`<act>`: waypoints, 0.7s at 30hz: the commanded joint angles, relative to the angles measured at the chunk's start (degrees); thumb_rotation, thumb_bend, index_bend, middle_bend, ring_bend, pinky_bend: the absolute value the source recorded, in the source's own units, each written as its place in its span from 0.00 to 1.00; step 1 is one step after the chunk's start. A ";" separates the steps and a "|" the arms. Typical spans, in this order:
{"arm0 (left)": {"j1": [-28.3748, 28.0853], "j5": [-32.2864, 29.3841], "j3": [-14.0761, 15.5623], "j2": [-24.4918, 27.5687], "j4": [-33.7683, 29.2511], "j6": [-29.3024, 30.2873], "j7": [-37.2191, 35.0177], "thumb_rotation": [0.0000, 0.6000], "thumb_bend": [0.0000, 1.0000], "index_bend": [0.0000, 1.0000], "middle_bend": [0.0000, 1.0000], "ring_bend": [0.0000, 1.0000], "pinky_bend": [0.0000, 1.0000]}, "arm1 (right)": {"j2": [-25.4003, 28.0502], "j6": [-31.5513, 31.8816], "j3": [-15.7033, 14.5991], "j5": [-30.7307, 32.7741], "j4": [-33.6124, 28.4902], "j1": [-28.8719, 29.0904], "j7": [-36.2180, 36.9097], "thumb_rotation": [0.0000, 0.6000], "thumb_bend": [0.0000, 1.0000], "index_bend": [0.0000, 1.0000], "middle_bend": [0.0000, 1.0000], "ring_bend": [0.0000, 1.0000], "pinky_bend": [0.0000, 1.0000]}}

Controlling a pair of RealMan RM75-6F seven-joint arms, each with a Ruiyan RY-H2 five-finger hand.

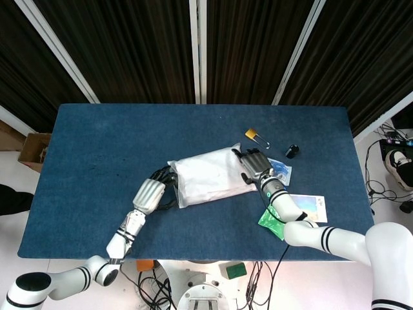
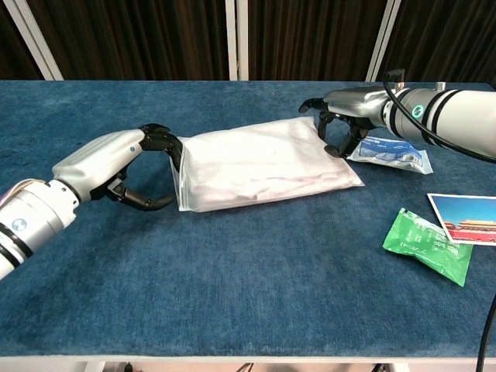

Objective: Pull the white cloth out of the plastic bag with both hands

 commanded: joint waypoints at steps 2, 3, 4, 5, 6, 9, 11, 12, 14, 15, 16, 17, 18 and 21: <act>-0.30 -0.58 -0.18 0.29 -0.89 -0.65 -0.35 1.00 0.27 0.44 0.18 0.06 0.17 | 0.08 0.30 -0.08 -0.39 -0.30 -0.09 0.32 1.00 0.48 0.05 0.32 0.13 0.19; -0.45 -0.62 -0.25 0.18 -0.83 -0.73 -0.30 1.00 0.27 0.44 0.18 0.06 0.17 | 0.10 0.38 -0.14 -0.45 -0.39 -0.11 0.35 1.00 0.48 0.05 0.32 0.13 0.19; -0.66 -0.67 -0.37 -0.01 -0.70 -0.78 -0.19 1.00 0.27 0.45 0.18 0.06 0.17 | 0.13 0.51 -0.20 -0.50 -0.49 -0.12 0.34 1.00 0.48 0.05 0.32 0.13 0.19; -0.80 -0.74 -0.48 -0.13 -0.64 -0.83 -0.11 1.00 0.26 0.45 0.18 0.06 0.17 | 0.15 0.58 -0.23 -0.50 -0.56 -0.13 0.34 1.00 0.48 0.05 0.32 0.13 0.19; -0.95 -0.81 -0.58 -0.23 -0.61 -0.92 -0.02 1.00 0.26 0.45 0.18 0.06 0.17 | 0.15 0.65 -0.27 -0.48 -0.63 -0.14 0.35 1.00 0.48 0.05 0.32 0.13 0.19; -1.55 -1.00 -0.82 -0.44 -0.26 -1.43 0.50 1.00 0.25 0.45 0.18 0.06 0.17 | 0.03 0.82 -0.38 -0.39 -0.67 -0.17 0.38 1.00 0.48 0.04 0.32 0.13 0.19; -2.00 -1.21 -0.92 -0.57 0.04 -2.05 0.73 1.00 0.24 0.45 0.18 0.06 0.17 | -0.10 0.87 -0.47 -0.33 -0.62 -0.14 0.34 1.00 0.48 0.04 0.32 0.13 0.19; -2.18 -1.26 -0.94 -0.66 0.23 -2.27 0.79 1.00 0.23 0.45 0.18 0.06 0.17 | -0.17 0.91 -0.50 -0.32 -0.60 -0.13 0.33 1.00 0.48 0.04 0.32 0.13 0.19; -2.57 -1.39 -0.99 -1.00 0.72 -2.73 0.68 1.00 0.23 0.45 0.18 0.06 0.17 | -0.33 1.05 -0.52 -0.34 -0.58 -0.12 0.36 1.00 0.48 0.04 0.32 0.13 0.19; -2.75 -1.46 -1.02 -1.15 0.86 -2.95 0.46 1.00 0.23 0.45 0.18 0.06 0.17 | -0.41 1.09 -0.52 -0.37 -0.56 -0.12 0.40 1.00 0.48 0.04 0.32 0.13 0.19; -2.93 -1.54 -1.07 -1.30 0.97 -3.21 0.14 1.00 0.23 0.45 0.18 0.06 0.17 | -0.47 1.14 -0.51 -0.40 -0.54 -0.12 0.45 1.00 0.48 0.04 0.32 0.13 0.19; -3.23 -1.61 -1.18 -1.52 1.05 -3.50 -0.50 1.00 0.23 0.46 0.18 0.06 0.17 | -0.56 1.21 -0.48 -0.42 -0.50 -0.12 0.52 1.00 0.48 0.04 0.32 0.13 0.19; -3.48 -1.62 -1.26 -1.69 1.14 -3.69 -0.98 1.00 0.23 0.47 0.18 0.06 0.17 | -0.64 1.28 -0.44 -0.45 -0.48 -0.14 0.60 1.00 0.48 0.04 0.32 0.13 0.19; -4.45 -1.43 -1.50 -2.29 1.81 -4.19 -1.73 1.00 0.24 0.48 0.18 0.06 0.16 | -0.81 1.35 -0.35 -0.60 -0.47 -0.22 0.98 1.00 0.49 0.04 0.32 0.13 0.19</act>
